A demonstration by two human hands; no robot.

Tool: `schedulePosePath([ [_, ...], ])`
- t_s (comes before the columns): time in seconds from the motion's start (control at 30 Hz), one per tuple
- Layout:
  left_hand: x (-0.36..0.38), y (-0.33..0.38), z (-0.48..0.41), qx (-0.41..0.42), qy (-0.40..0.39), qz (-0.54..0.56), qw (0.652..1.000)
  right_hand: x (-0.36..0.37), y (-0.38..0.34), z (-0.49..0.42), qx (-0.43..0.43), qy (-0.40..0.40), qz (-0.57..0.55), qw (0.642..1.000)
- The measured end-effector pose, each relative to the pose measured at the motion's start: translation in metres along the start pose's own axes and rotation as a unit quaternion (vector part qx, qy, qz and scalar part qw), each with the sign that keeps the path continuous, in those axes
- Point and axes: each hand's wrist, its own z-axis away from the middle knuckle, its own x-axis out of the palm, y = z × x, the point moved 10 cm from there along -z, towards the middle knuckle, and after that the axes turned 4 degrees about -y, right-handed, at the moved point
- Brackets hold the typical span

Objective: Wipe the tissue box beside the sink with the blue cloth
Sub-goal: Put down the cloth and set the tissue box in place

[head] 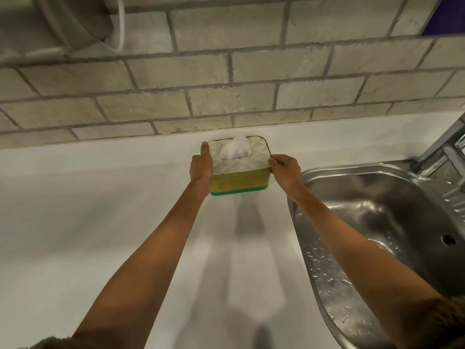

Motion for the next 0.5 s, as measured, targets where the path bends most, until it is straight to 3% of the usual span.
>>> schedulePosePath([
  [0.5, 0.005, 0.000, -0.013, 0.006, -0.011, -0.030, 0.999, 0.003, 0.002, -0.007, 0.022, 0.001, 0.010, 1.000],
])
